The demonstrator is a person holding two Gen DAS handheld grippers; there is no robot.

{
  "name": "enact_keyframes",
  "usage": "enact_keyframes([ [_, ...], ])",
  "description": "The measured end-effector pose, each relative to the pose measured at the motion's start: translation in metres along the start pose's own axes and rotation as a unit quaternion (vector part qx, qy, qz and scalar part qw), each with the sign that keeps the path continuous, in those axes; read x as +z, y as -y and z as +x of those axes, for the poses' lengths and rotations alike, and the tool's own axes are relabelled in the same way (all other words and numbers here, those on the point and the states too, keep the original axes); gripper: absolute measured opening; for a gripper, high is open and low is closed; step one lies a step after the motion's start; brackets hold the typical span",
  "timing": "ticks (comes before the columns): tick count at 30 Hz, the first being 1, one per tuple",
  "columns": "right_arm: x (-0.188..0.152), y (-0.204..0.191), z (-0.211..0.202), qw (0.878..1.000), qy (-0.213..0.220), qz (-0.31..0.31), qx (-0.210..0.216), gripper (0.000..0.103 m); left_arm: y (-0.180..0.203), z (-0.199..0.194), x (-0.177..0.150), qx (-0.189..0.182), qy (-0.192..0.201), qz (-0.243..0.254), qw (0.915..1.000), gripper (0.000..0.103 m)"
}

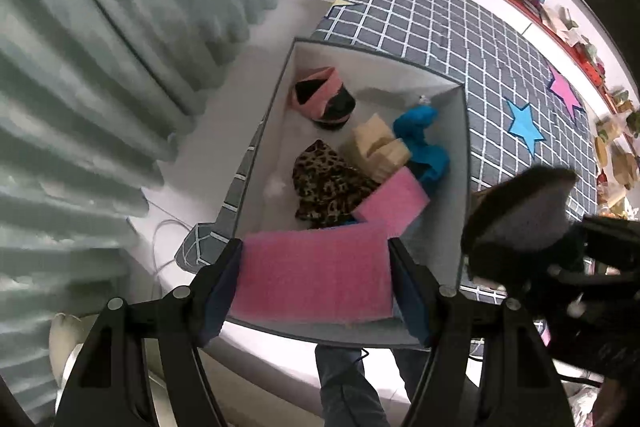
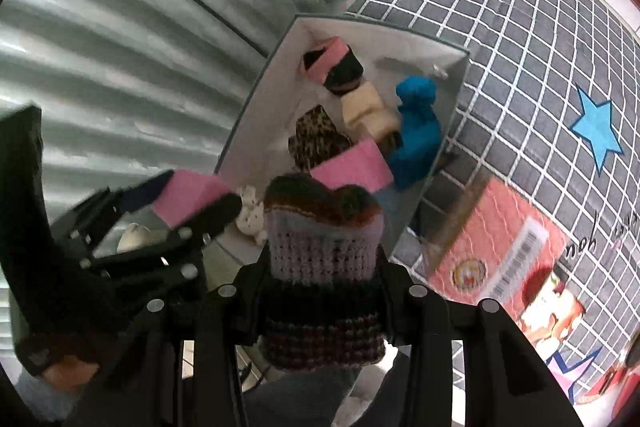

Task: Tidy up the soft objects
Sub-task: 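Open both tools to drop the pink sponge and knit hat into the box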

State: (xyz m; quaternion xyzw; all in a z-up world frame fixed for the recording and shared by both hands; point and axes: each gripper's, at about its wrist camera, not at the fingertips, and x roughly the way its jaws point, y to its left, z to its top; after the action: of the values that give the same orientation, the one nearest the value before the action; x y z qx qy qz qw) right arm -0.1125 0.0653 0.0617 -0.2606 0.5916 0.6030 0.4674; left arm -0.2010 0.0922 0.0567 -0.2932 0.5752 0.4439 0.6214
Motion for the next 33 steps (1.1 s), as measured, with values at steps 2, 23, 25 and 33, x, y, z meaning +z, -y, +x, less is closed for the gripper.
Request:
enact_keyframes([
  [2,0.009,-0.001,0.002,1.0,0.002,0.0,-0.002,0.044,0.0,0.006,0.002,0.002,-0.005,-0.001,1.0,0.074],
  [23,0.061,0.014,0.022,0.999,0.009,0.016,-0.037,0.086,0.013,0.047,0.015,-0.008,-0.037,-0.003,0.9993,0.083],
  [25,0.061,0.015,0.018,0.999,0.015,0.015,-0.037,0.087,0.014,0.049,0.012,0.005,-0.03,-0.001,0.9995,0.086],
  [33,0.055,0.018,0.007,0.998,0.019,0.014,-0.057,0.103,0.008,0.054,0.01,0.001,-0.026,-0.024,0.9994,0.087],
])
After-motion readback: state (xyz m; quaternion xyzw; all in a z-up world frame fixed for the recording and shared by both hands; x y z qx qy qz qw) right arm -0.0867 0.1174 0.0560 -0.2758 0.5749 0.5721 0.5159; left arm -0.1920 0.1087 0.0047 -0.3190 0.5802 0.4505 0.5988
